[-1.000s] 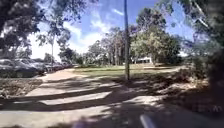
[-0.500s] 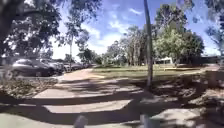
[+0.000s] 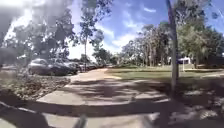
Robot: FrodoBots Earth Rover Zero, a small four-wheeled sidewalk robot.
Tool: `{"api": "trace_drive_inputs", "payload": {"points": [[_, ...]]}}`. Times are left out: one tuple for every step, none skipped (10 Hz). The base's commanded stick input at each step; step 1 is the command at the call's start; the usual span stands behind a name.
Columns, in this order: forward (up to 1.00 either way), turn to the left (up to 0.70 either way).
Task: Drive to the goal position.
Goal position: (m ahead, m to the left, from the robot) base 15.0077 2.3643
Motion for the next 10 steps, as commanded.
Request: {"api": "trace_drive_inputs", "payload": {"points": [[1.0,0.0],[1.0,0.0],[1.0,0.0],[1.0,0.0],[1.0,0.0],[1.0,0.0],[1.0,0.0],[1.0,0.0],[1.0,0.0],[1.0,0.0]]}}
